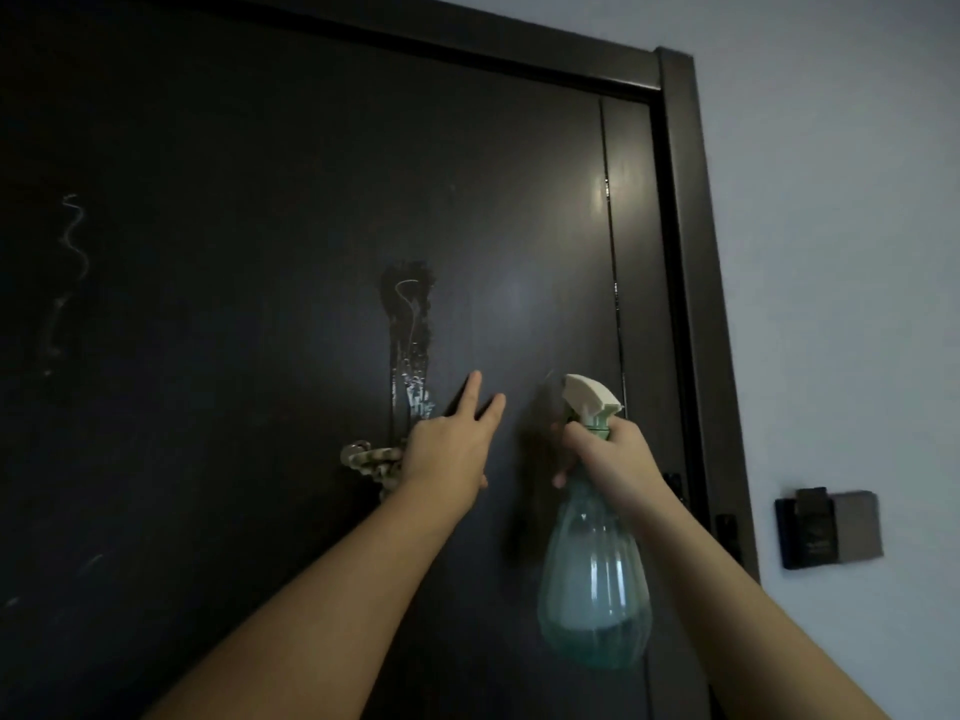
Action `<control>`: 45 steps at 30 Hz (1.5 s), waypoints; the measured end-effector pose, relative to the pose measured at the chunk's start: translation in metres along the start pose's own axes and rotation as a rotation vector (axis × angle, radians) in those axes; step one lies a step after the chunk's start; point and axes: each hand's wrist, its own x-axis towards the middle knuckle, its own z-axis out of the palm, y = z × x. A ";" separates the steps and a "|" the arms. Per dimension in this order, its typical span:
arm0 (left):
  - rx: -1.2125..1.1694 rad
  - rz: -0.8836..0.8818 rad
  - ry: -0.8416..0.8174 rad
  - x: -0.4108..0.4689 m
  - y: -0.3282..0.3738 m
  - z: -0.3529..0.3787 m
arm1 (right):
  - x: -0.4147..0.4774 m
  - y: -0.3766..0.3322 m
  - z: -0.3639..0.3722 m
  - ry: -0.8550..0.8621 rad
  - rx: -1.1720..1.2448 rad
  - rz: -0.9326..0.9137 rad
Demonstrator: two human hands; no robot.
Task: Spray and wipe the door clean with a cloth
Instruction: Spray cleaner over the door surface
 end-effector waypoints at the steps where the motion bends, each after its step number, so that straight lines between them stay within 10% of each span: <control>1: 0.008 -0.010 0.006 0.005 0.004 0.003 | 0.004 0.001 -0.001 -0.001 -0.012 0.001; 45: 0.056 -0.004 -0.029 -0.074 0.029 0.080 | -0.098 0.086 -0.008 -0.186 -0.130 0.186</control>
